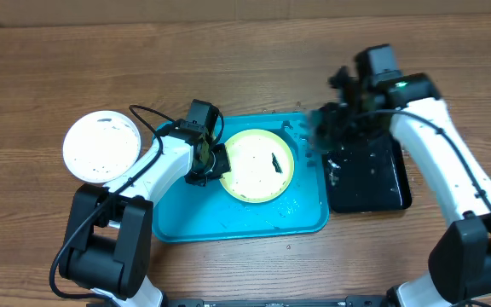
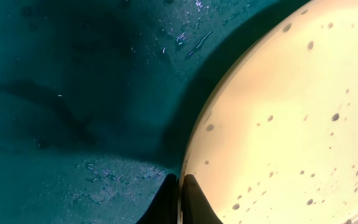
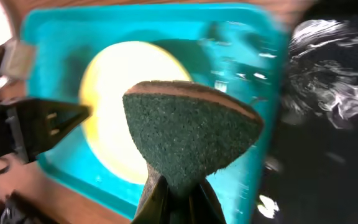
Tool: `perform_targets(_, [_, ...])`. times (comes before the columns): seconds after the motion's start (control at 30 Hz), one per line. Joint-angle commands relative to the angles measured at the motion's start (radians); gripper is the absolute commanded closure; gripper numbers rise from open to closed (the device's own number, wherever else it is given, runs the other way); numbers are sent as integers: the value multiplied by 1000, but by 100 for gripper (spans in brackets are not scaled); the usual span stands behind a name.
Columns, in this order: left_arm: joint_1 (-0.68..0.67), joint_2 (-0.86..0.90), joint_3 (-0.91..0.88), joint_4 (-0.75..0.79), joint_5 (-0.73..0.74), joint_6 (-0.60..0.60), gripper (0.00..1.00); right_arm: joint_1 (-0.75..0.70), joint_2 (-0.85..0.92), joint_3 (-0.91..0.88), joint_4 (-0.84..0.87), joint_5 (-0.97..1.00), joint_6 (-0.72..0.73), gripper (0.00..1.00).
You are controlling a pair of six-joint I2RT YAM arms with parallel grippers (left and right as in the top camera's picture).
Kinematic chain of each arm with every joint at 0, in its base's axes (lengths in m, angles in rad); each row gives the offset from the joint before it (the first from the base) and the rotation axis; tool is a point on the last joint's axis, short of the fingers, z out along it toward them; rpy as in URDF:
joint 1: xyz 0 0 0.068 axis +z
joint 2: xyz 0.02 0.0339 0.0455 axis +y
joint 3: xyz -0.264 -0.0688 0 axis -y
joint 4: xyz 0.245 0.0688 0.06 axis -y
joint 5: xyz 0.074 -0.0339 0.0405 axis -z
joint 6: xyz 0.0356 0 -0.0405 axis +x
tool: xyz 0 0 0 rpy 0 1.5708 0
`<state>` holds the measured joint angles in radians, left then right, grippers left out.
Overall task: Clean dirty plates on tray and stack at the side
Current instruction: 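Scrub the yellow plate with the sponge in the right gripper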
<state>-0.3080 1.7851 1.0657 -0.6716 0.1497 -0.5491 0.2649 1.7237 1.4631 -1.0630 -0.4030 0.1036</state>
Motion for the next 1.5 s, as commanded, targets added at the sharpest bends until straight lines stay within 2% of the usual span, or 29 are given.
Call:
perform_targets(0.0, [-7, 10, 3, 3, 8, -16, 96, 102, -1, -5, 42, -12, -4, 96])
perform_targets(0.2, [-7, 10, 3, 3, 8, -16, 96, 246, 69, -56, 136, 145, 32, 96])
perform_targets(0.37, [-7, 10, 3, 2, 8, -16, 96, 305, 154, -56, 187, 291, 51, 96])
perform_targets(0.53, [-7, 10, 3, -5, 8, -16, 96, 318, 231, -56, 217, 407, 84, 96])
perform_targets(0.73, [-7, 10, 3, -5, 8, -16, 96, 315, 317, -56, 220, 419, 101, 96])
perform_targets(0.87, [-7, 10, 3, -6, 8, -16, 96, 315, 369, -56, 200, 356, 140, 96])
perform_targets(1.03, [-7, 10, 3, -8, 9, -16, 96, 316, 380, -56, 224, 23, 140, 96])
perform_targets(1.13, [-7, 10, 3, -5, 9, -16, 96, 337, 380, -56, 268, -92, 140, 96])
perform_targets(1.33, [-7, 10, 3, -5, 9, -15, 96, 407, 380, -56, 378, -107, 141, 96])
perform_targets(1.47, [-7, 10, 3, -8, 8, -15, 96, 380, 380, -21, 420, -103, 140, 96])
